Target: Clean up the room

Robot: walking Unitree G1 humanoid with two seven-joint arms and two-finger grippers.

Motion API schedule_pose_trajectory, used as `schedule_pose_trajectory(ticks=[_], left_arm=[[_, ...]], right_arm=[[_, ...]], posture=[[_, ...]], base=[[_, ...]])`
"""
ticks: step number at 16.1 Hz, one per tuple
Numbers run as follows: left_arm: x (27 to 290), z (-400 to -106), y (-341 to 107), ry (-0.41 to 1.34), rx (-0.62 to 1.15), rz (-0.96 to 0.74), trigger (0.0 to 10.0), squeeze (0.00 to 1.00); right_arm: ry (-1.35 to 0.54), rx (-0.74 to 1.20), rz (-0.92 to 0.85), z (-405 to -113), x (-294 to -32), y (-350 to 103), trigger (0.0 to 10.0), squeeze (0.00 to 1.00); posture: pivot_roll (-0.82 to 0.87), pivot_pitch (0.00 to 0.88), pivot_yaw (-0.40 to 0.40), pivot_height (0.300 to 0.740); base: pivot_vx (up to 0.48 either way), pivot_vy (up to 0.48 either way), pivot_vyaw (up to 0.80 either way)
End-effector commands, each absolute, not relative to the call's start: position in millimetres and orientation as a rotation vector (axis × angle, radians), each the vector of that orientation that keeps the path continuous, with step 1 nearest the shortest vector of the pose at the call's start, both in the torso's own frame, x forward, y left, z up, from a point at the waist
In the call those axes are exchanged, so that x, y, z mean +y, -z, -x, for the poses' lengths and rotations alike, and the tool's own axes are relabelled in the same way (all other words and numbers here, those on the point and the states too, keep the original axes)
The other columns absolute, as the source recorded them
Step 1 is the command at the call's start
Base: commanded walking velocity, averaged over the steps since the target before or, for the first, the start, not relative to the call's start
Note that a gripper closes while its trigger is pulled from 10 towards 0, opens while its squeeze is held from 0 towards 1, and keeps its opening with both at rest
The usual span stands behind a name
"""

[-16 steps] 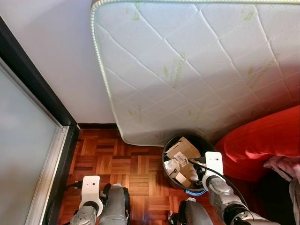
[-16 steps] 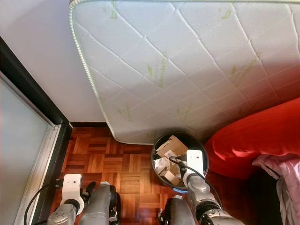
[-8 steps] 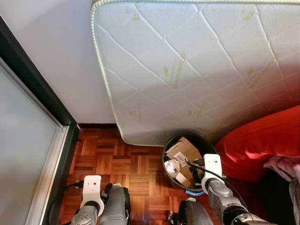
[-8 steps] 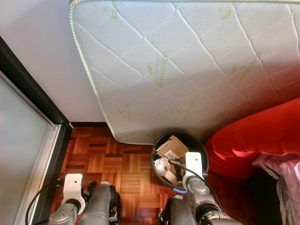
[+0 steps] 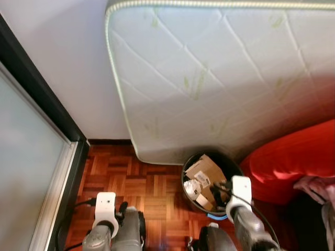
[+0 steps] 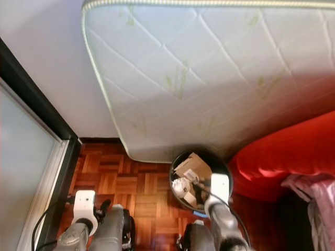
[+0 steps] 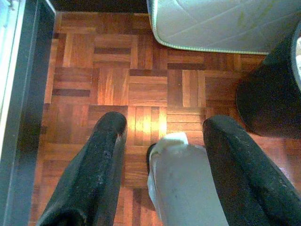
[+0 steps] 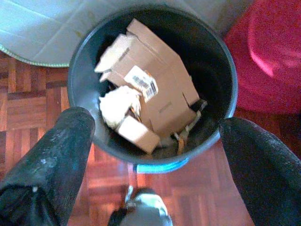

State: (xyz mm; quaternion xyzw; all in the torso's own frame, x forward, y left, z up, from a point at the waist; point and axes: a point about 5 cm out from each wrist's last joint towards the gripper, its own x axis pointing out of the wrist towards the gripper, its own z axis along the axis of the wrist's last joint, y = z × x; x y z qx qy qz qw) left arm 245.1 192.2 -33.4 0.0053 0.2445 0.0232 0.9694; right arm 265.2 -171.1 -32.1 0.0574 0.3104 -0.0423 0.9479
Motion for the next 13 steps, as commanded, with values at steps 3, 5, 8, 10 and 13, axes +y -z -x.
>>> schedule_pose_trajectory(ticks=[3,5,8,10,13], left_arm=[[193.9,-236.4,41.3,-0.055,0.547,-0.006,10.0,0.00],[191.9,-231.9,46.2,-0.053,0.582,-0.010,10.0,0.00],[192.2,-225.6,51.8,-0.055,0.629,-0.013,10.0,0.00],[195.2,-212.9,62.3,-0.039,0.731,-0.050,10.0,0.00],[199.6,-213.7,62.8,-0.051,0.768,-0.066,10.0,0.00]], right_arm=[[0.112,0.684,-0.131,-244.6,-174.5,47.0,10.0,0.00],[0.102,0.724,-0.119,-231.2,-175.8,55.9,10.0,0.00],[0.085,0.746,-0.104,-223.2,-177.3,60.8,10.0,0.00],[0.096,0.773,-0.102,-218.7,-179.5,63.8,10.0,0.00],[0.066,0.853,-0.071,-204.7,-176.5,73.3,10.0,0.00]], posture=[[0.05,0.187,-0.013,0.736],[0.04,0.184,-0.014,0.740],[0.04,0.177,-0.012,0.740],[0.03,0.142,0.001,0.740],[0.02,0.118,0.009,0.740]], base=[[0.000,0.000,0.00],[0.000,0.000,0.00],[0.000,0.000,0.00],[0.000,0.000,0.00],[0.000,0.000,0.00]])
